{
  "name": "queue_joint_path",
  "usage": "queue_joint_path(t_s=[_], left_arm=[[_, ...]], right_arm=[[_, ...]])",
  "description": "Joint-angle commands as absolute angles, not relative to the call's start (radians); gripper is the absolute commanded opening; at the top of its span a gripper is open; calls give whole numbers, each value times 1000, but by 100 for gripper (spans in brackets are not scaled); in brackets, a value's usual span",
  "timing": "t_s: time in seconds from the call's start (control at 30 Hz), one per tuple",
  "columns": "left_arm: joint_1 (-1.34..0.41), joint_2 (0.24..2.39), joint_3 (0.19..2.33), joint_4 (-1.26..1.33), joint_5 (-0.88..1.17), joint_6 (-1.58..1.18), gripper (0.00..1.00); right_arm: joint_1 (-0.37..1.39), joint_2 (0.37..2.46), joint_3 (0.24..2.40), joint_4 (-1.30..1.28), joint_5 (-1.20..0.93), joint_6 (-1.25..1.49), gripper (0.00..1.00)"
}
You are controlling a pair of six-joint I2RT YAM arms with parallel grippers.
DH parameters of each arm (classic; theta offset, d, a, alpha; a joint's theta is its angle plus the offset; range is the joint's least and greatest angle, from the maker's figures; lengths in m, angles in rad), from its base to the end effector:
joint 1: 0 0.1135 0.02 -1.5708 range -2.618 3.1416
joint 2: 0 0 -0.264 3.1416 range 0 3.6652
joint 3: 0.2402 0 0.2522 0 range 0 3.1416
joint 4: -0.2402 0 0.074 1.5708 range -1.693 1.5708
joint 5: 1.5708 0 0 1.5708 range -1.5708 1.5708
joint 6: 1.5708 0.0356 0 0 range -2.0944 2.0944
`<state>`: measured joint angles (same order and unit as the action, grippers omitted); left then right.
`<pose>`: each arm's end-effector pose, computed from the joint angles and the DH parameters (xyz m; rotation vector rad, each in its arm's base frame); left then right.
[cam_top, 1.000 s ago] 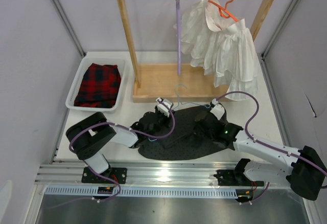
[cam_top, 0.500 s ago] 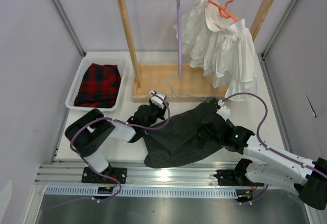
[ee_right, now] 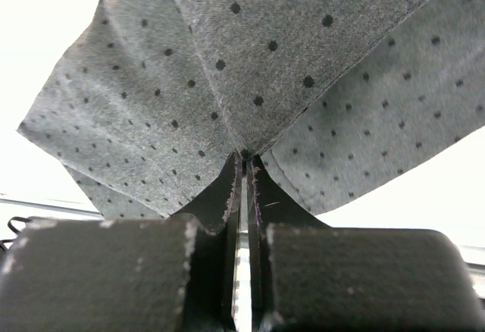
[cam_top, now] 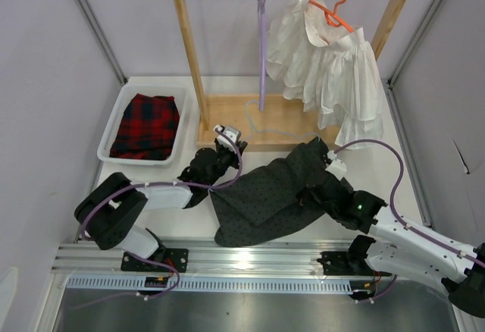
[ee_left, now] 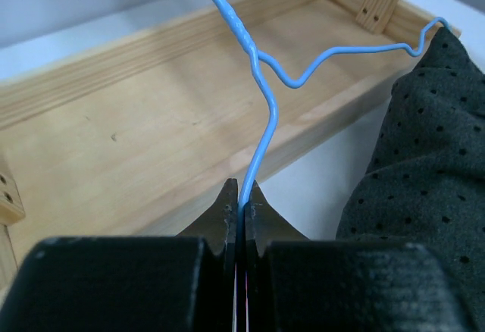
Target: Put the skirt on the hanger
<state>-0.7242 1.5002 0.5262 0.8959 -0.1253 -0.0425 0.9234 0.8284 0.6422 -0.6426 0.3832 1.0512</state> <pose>0.2259 -0.1939 0.1994 0.4663 1.6039 -0.4798 0.1105 0.1241 0.2428 0.3307 2.3602 0.5175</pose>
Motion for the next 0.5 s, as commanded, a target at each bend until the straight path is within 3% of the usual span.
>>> queue_joint_path(t_s=[0.0, 0.47], left_arm=[[-712, 1392, 581, 908, -134, -28, 0], [-796, 970, 620, 543, -98, 1, 0]], right_arm=[[936, 833, 632, -664, 368, 1032, 0], [950, 873, 650, -565, 351, 950, 0]])
